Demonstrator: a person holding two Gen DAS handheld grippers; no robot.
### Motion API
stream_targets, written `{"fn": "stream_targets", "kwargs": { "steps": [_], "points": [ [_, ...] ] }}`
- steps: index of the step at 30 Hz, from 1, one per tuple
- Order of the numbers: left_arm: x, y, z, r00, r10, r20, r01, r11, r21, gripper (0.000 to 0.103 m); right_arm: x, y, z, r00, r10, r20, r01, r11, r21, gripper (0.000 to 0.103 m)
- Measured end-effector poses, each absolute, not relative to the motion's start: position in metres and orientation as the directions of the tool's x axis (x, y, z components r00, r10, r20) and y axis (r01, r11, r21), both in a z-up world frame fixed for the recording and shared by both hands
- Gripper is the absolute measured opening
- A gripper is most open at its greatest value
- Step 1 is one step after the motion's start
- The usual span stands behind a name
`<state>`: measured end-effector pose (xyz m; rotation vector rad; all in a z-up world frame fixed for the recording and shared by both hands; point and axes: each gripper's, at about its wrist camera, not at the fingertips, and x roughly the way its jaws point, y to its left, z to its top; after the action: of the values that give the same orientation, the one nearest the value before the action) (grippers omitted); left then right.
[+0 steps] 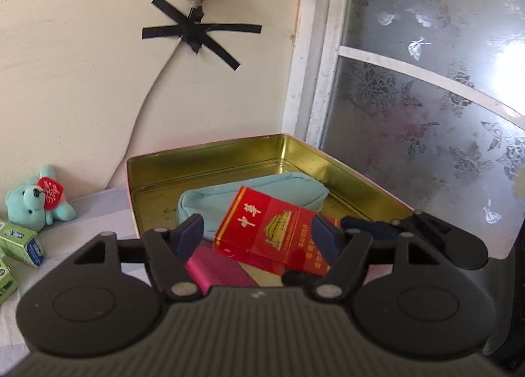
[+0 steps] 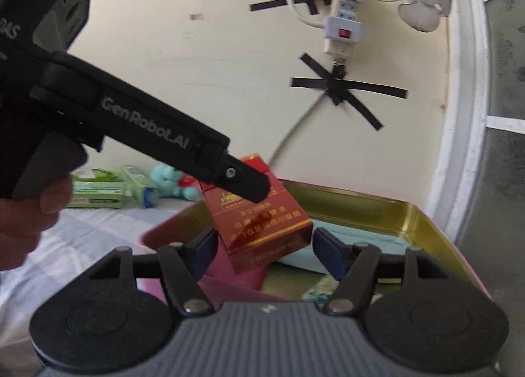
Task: Organize objects
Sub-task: 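Lower the red box into the pink tin and open the left gripper, then withdraw the left gripper from the tin toward the green boxes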
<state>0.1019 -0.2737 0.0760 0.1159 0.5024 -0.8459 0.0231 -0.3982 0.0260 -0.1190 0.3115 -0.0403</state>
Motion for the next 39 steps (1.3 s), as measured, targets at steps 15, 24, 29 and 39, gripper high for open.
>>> {"fn": "stream_targets", "kwargs": {
  "steps": [15,24,29,39],
  "points": [
    [0.075,-0.264,0.066,0.579,-0.653,-0.487,0.735,0.677,-0.035,0.077,0.006,-0.427,0.016,0.942,-0.094,-0.323,0.134,0.986,0.104,0.079],
    [0.056,-0.249,0.07,0.659,-0.591,-0.465,0.682,0.73,0.041,0.084,-0.016,-0.419,0.026,0.944,-0.111,-0.311,0.157,0.979,0.128,0.082],
    [0.051,-0.235,0.069,0.687,-0.55,-0.476,0.646,0.762,0.052,0.084,-0.029,-0.415,0.025,0.938,-0.132,-0.322,0.181,0.975,0.129,0.083],
    [0.053,-0.205,0.057,0.72,-0.473,-0.508,0.579,0.813,0.065,0.084,-0.034,-0.419,0.033,0.932,-0.142,-0.332,0.224,0.949,0.223,0.084]
  ]
}}
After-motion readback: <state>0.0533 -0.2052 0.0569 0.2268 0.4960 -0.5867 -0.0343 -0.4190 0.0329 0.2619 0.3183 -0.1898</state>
